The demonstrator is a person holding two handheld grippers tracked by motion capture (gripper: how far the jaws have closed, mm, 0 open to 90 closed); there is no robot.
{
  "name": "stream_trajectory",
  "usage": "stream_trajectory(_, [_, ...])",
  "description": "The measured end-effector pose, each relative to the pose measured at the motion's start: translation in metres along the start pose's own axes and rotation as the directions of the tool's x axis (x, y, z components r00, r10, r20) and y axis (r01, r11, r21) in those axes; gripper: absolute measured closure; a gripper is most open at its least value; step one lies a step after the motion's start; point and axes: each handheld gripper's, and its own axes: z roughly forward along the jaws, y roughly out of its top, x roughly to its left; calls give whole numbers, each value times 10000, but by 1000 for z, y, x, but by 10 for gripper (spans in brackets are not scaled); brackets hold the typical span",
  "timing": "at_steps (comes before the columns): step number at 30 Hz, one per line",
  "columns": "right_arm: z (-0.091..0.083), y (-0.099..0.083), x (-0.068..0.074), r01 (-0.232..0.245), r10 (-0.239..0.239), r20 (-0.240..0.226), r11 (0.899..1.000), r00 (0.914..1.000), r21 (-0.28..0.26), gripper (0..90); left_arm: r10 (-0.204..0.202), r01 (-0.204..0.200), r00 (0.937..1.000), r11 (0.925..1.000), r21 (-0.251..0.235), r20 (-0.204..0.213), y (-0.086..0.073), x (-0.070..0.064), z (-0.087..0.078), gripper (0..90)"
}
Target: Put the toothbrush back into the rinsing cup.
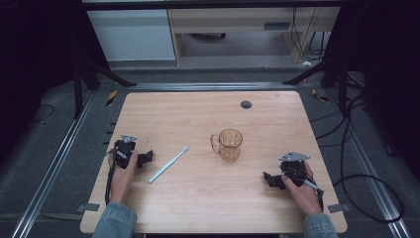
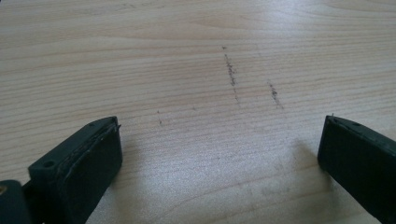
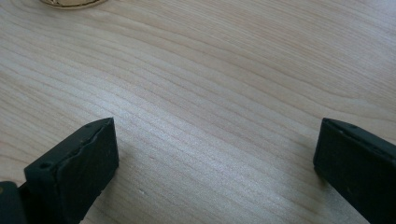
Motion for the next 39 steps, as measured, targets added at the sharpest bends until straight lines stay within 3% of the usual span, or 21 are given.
stream_trajectory(5, [0,0,0,1,-1,-4,10000,10000,-3,4,4,-4,10000,10000,4,44,0,0,0,0])
stream_trajectory(7, [0,0,0,3,-3,-5,10000,10000,-3,4,90,-90,9996,10000,-6,269,-1,1,-3,34])
stream_trajectory(13, [0,0,0,-1,1,-1,10000,10000,-2,4,594,-581,9973,9978,-304,438,2,-5,-22,20])
stream_trajectory(18, [0,0,0,6,-6,-4,10000,10000,-2,4,943,-899,9911,9947,-495,937,6,-12,-41,46])
stream_trajectory(22, [0,0,0,1,-1,-4,10000,10000,-5,4,1272,-1244,9879,9916,-357,892,9,-15,-53,47])
stream_trajectory(26, [0,0,0,5,-5,-4,10000,10000,-5,4,1336,-1305,9850,9908,-355,1092,10,-17,-60,47])
stream_trajectory(30, [0,0,0,3,-3,-4,10000,10000,-4,4,1841,-1817,9757,9829,-311,1185,11,-24,-73,51])
stream_trajectory(34, [0,0,0,1,-1,-3,10000,10000,-3,4,2010,-1965,9720,9793,-485,1216,15,-26,-82,51])
stream_trajectory(39, [0,0,0,1,-1,-3,10000,10000,-3,4,1921,-1875,9708,9812,-454,1434,15,-27,-85,64])
